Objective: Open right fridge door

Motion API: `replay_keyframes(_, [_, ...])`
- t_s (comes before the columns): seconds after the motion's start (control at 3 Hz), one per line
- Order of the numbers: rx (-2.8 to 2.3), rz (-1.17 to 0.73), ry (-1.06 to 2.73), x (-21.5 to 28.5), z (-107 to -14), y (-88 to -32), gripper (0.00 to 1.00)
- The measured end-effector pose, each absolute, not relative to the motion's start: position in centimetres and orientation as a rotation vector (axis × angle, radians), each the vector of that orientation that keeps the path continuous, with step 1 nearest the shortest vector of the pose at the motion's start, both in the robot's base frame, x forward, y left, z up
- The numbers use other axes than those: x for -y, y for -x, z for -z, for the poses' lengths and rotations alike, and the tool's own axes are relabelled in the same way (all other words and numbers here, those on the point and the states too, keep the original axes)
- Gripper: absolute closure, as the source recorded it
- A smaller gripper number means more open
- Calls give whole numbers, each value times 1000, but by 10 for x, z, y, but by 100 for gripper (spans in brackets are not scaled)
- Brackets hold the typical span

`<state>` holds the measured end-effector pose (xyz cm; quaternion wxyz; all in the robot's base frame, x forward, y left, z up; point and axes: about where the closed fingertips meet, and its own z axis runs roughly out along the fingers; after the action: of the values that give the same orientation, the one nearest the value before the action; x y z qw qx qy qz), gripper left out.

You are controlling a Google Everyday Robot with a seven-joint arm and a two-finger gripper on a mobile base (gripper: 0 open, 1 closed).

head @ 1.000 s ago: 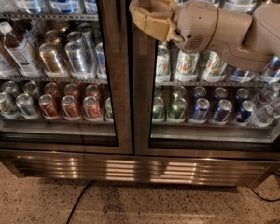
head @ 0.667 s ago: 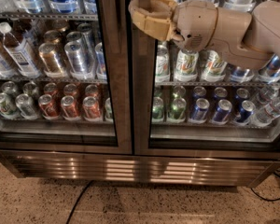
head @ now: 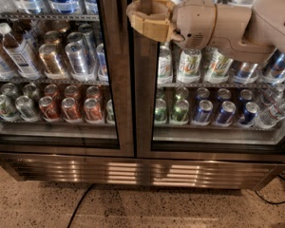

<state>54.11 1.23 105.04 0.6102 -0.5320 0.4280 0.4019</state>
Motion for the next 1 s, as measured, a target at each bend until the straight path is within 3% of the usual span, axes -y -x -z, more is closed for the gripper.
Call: replay_keyframes(1.0, [-971, -948, 1251, -13, -1051, -540, 100])
